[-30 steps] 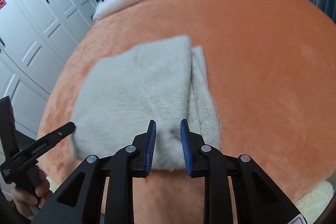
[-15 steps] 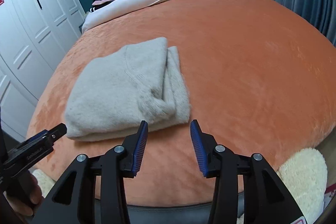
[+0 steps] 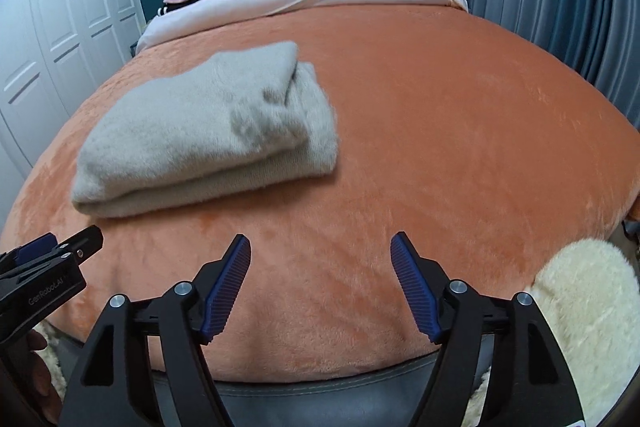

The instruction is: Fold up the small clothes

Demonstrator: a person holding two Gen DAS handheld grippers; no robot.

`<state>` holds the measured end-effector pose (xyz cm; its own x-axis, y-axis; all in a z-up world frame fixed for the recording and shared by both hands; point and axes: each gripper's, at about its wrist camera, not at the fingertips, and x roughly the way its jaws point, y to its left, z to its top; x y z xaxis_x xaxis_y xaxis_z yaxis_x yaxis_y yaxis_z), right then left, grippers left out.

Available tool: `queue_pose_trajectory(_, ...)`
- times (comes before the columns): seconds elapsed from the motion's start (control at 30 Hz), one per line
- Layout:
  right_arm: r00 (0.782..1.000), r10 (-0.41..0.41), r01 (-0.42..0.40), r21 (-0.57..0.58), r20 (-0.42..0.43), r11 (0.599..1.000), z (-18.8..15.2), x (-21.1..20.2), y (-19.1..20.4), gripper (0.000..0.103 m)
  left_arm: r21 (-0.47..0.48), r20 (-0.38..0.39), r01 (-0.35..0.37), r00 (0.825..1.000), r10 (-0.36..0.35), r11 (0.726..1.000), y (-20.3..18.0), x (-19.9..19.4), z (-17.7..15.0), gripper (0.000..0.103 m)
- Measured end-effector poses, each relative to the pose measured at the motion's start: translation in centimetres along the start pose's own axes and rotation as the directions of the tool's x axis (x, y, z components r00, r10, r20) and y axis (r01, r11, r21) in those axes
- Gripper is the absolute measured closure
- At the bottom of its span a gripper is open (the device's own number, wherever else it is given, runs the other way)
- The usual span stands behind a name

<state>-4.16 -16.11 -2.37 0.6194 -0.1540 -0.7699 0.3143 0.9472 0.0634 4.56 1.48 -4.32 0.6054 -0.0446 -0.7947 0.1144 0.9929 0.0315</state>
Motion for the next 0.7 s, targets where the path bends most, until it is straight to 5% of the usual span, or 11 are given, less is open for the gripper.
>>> queue_pose_trajectory(0.7, 0.999, -0.031, 0.031, -0.025, -0.007, 0.999, -1.4, 2.4, 1.2, 0.029, -0.034, 0.006, -0.022, 1.000, 0.022, 0.999, 0.5, 2.0, -2.4, 0.007)
